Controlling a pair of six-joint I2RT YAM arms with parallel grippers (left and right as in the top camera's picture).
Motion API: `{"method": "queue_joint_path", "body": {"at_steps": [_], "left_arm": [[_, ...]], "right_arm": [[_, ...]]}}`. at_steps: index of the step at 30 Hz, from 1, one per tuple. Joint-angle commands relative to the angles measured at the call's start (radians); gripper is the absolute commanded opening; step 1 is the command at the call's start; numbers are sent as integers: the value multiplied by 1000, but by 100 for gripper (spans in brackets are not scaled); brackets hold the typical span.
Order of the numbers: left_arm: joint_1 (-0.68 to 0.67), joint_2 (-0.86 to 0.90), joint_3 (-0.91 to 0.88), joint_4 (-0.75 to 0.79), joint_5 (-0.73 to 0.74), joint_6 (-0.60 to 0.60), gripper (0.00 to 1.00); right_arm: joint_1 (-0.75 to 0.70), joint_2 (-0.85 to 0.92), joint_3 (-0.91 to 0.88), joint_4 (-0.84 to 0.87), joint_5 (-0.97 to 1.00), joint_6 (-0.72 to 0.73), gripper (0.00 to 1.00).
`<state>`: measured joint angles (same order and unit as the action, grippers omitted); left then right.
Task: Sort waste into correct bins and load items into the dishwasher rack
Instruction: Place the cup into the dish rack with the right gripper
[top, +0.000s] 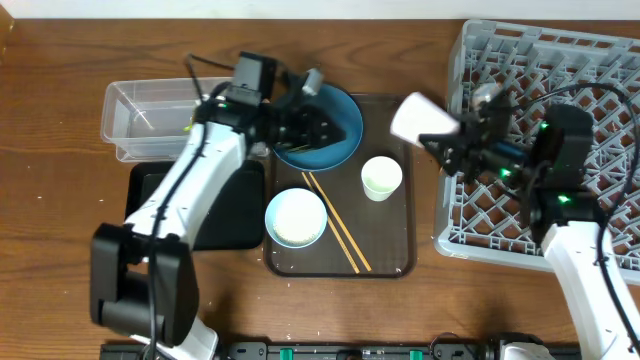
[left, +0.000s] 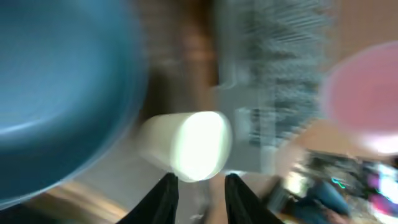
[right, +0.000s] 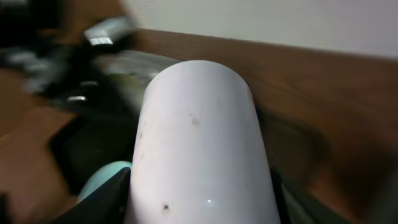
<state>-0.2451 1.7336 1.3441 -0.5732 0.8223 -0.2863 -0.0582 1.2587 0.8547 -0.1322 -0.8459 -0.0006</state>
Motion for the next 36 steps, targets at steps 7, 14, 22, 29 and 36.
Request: {"method": "queue_joint_path", "body": {"at_steps": [7,14,22,29,36], "left_arm": [[67,-230,2,-191,-525,129,28],[67,-252,2,-200,-532,129,28],[67,-252,2,-201,-532,129,28],[67,-252,2,-201,-532,129,28],[67,-252,2,-201,-520,129,38]], "right_arm": [[-209,-61,256,-435,566,43,1],[-402,-49,388,-653,893,98,1],[-647,89,428,-715,924,111,1],[-762,263,428,-698,917,120,7],[-766,337,428,-618,859,119,64]]}}
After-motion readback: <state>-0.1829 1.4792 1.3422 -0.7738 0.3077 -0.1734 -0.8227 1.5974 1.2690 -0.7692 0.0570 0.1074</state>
